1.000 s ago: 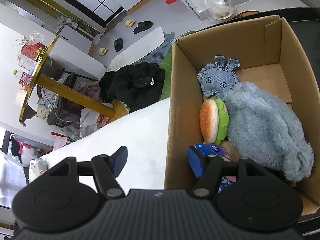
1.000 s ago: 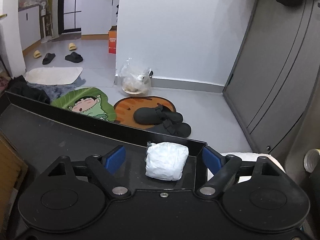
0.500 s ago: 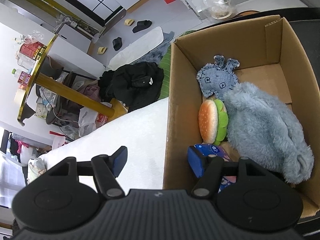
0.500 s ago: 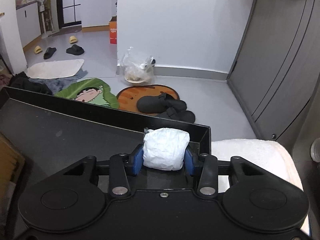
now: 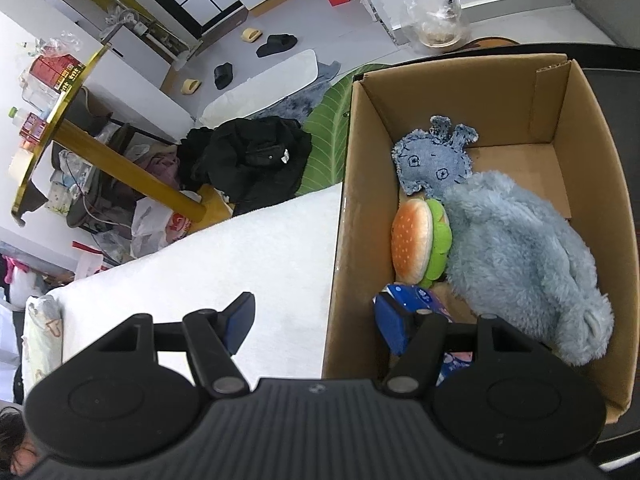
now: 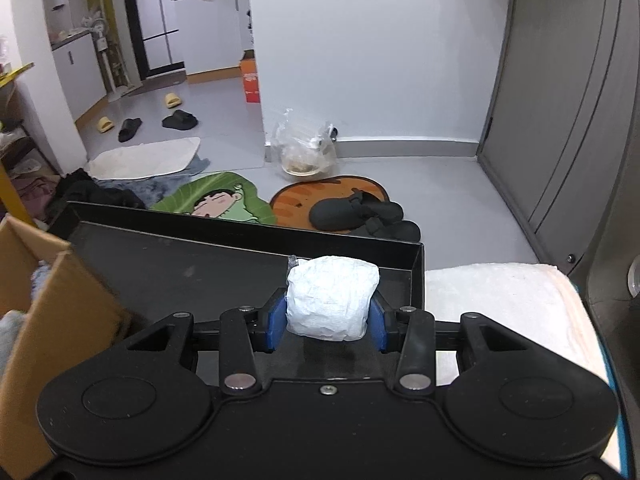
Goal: Organize soft objects
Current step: 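Lift the white folded cloth with the right gripper and carry it over the box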
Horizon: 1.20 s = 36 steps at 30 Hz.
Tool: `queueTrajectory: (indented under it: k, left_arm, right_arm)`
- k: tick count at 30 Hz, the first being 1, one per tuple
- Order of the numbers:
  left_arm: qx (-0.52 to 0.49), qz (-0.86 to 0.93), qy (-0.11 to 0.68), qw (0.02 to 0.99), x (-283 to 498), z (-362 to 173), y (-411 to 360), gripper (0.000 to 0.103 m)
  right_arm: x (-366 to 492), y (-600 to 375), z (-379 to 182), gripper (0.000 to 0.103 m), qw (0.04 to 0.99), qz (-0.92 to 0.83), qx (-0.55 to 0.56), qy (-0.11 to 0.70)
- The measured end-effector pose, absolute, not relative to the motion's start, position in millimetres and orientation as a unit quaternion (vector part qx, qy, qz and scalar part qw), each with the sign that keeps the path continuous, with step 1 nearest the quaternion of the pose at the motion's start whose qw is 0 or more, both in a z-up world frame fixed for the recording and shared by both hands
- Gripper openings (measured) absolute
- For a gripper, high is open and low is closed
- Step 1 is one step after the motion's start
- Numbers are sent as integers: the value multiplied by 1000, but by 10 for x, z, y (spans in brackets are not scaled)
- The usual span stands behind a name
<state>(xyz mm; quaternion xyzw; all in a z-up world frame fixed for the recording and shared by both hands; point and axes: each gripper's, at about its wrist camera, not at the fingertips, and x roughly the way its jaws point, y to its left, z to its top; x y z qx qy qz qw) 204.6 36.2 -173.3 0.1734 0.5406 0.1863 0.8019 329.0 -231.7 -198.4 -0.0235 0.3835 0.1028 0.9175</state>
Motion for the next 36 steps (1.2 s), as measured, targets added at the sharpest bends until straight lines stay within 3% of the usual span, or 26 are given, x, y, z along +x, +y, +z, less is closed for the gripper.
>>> queueTrajectory:
  k: [15,22,27,32,36]
  left_arm:
    - [86,158,542,821,1989,-1661,611,61]
    - [52,145,550,821,1970,-1691,712,38]
    - [42,134,549,824,1954,-1697,736,30]
    - [31,110,552,826,1941,-1719,763,15]
    - [21,100,549,829,1919,-1707,792,14]
  right_arm:
    - [2909,-2144,-1550,41,917,145,-17,372]
    - [2771,-1966,-1406,41,914,177,-23,364]
    - [2697,-1791,-1319,41,912,188,-42,362]
    - [2648,-1640,-1214,41,912,203,-49,352]
    - [2600,-1520,-1156,41,910,223,-55,345]
